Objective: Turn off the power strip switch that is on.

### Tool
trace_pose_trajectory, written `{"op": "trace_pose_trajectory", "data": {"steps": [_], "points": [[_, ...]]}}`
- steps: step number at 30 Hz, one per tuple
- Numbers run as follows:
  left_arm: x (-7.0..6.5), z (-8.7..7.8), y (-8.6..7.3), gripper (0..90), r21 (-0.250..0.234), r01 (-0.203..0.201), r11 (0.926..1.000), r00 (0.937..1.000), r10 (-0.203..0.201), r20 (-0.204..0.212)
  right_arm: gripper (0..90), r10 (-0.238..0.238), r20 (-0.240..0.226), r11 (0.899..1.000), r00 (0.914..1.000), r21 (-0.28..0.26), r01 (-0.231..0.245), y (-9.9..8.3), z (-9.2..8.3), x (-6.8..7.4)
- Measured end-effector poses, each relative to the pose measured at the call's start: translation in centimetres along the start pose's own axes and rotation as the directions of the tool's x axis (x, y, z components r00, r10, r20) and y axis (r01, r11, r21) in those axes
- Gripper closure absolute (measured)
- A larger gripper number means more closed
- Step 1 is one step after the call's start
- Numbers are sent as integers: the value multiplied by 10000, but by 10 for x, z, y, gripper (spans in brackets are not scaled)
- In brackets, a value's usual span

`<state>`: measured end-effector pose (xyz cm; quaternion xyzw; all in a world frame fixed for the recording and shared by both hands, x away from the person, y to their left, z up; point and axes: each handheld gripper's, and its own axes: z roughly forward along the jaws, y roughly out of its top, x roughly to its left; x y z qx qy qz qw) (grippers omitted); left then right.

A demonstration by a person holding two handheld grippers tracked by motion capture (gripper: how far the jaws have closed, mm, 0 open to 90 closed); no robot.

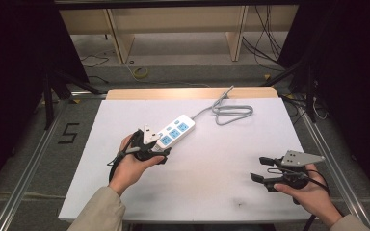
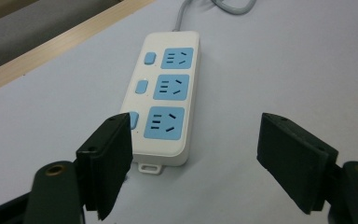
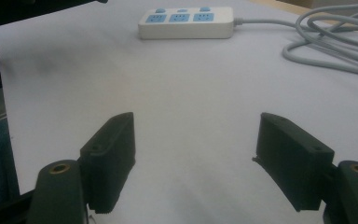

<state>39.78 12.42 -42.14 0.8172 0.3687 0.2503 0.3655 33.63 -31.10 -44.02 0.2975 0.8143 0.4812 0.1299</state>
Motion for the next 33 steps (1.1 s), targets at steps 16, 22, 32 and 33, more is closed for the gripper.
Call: {"op": "trace_pose_trajectory", "data": {"steps": [16, 22, 32, 33], "points": [[9, 11, 15, 308, 79, 72, 9999, 9997, -70, -238, 287, 11, 4, 10000, 10000, -10, -11, 0, 1, 0], [12, 16, 21, 342, 17, 103, 9999, 9987, -102, -495, 287, 12, 18, 10000, 10000, 3, -12, 0, 0, 0], [17, 22, 27, 389, -54, 193, 9998, 9986, -196, -485, 287, 4, 25, 10000, 10000, 15, -4, 0, 0, 0], [18, 22, 28, 397, -29, 196, 9998, 9987, -198, -477, 288, 6, 18, 10000, 10000, 11, -6, 0, 1, 0]]}}
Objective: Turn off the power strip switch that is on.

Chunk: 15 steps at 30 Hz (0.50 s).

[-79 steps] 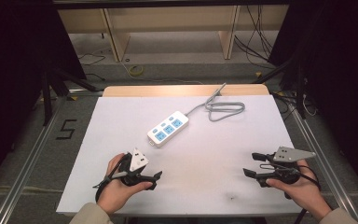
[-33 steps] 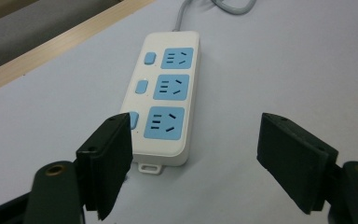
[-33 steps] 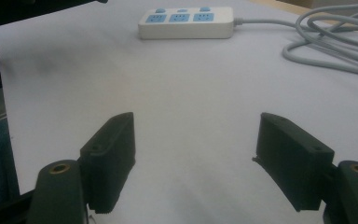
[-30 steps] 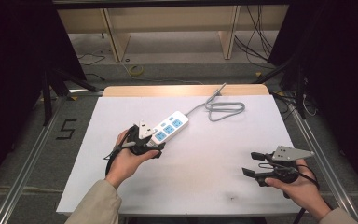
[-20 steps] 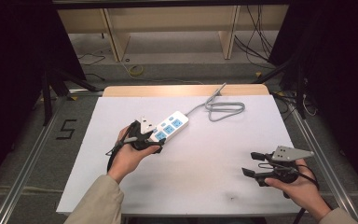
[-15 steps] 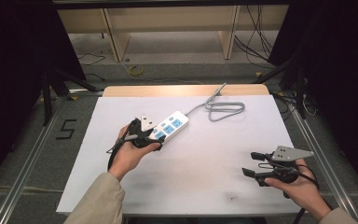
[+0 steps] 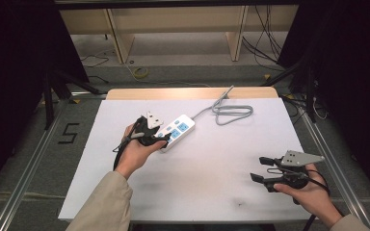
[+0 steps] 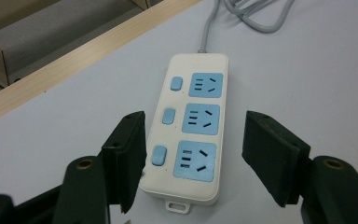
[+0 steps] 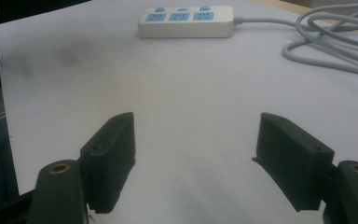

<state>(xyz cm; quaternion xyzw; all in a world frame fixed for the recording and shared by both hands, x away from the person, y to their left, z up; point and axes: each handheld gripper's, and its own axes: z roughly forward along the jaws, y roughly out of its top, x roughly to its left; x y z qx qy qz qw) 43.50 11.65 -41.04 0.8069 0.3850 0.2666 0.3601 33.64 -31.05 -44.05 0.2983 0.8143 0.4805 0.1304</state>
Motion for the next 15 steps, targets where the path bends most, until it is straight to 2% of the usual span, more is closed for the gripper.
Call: {"op": "trace_pose_trajectory", "data": {"steps": [15], "points": [[6, 9, 6, 416, 138, 39, 9999, 10000, -39, 7, 288, 12, 0, 10000, 10000, 31, -12, 0, 0, 0]]}}
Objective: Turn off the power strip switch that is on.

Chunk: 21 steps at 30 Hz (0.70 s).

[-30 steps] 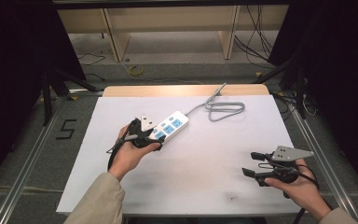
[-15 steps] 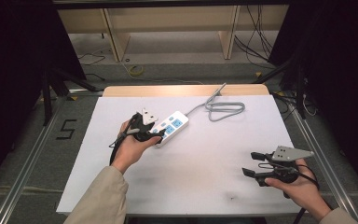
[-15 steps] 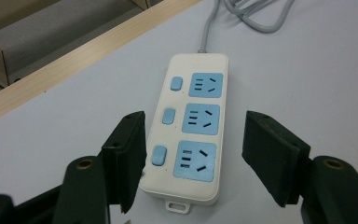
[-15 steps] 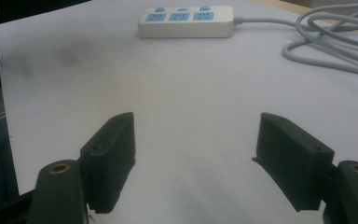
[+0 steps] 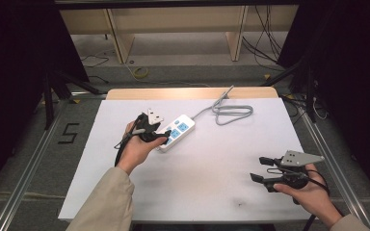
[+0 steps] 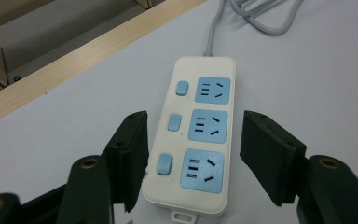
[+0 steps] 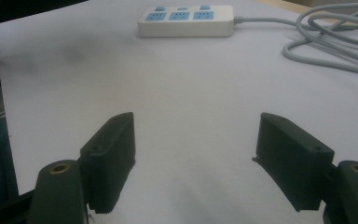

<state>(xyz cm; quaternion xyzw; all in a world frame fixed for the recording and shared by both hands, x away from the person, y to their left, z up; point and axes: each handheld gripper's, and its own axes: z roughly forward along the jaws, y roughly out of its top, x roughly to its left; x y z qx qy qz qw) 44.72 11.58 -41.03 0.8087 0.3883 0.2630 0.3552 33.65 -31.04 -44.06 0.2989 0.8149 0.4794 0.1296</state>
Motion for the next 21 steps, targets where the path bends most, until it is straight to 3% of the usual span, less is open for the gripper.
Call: {"op": "trace_pose_trajectory", "data": {"steps": [21], "points": [[7, 15, 5, 386, -22, 215, 9998, 9995, -215, -248, 287, -26, -18, 10000, 10000, 8, 26, 0, 0, 0]]}}
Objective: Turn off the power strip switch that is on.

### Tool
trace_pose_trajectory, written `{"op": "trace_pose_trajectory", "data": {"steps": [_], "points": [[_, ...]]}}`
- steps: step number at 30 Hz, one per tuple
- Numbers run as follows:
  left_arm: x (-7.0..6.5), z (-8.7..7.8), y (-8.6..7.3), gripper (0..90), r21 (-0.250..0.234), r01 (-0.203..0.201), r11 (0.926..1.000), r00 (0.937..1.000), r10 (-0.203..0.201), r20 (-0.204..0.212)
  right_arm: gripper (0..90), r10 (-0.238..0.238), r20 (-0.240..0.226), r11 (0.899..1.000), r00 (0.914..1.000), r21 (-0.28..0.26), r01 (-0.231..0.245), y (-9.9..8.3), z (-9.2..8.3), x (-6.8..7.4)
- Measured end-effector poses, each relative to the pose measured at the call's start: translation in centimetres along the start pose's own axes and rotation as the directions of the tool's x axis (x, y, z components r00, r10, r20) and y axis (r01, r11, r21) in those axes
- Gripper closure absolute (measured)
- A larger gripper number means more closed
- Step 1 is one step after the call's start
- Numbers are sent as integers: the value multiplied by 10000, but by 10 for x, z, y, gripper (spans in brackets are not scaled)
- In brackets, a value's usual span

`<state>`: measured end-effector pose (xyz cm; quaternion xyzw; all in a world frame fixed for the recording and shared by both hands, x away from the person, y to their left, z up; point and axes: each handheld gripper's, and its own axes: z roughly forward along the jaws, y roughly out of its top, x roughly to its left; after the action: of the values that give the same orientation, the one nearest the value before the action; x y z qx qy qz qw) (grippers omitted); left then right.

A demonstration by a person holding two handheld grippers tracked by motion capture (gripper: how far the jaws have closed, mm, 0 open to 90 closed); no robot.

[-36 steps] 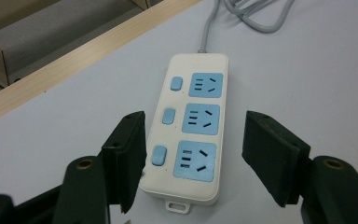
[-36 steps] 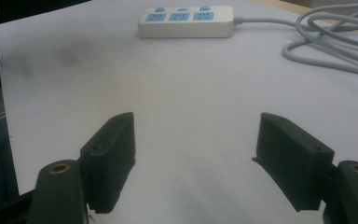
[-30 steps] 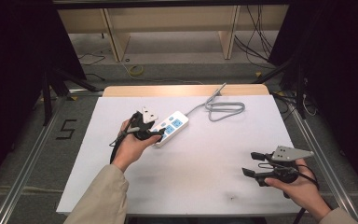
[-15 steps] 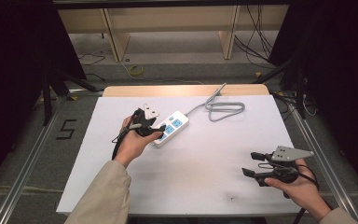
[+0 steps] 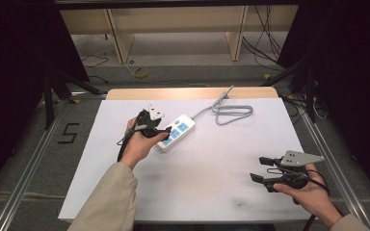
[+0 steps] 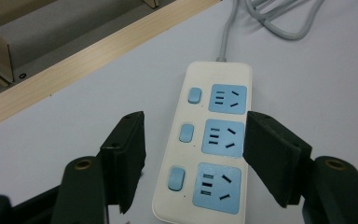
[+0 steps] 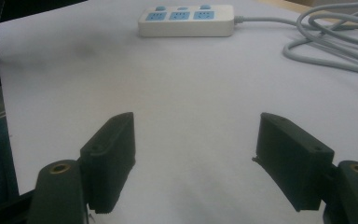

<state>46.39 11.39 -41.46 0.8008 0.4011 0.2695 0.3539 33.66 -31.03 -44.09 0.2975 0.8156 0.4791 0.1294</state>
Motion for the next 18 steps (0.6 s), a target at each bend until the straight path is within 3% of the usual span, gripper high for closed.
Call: {"op": "trace_pose_trajectory", "data": {"steps": [14, 17, 18], "points": [[5, 12, 1, 343, 192, 97, 9998, 10000, -97, -22, 287, 21, -3, 10000, 10000, -26, -21, 0, 0, 0], [5, 15, 1, 367, 302, 21, 9995, 10000, -18, -93, 287, 14, 0, 10000, 10000, -19, -14, 0, 0, 0], [5, 15, 2, 412, 341, -34, 9994, 9999, 38, -119, 288, 16, -2, 10000, 10000, -20, -16, 0, 0, 0]]}}
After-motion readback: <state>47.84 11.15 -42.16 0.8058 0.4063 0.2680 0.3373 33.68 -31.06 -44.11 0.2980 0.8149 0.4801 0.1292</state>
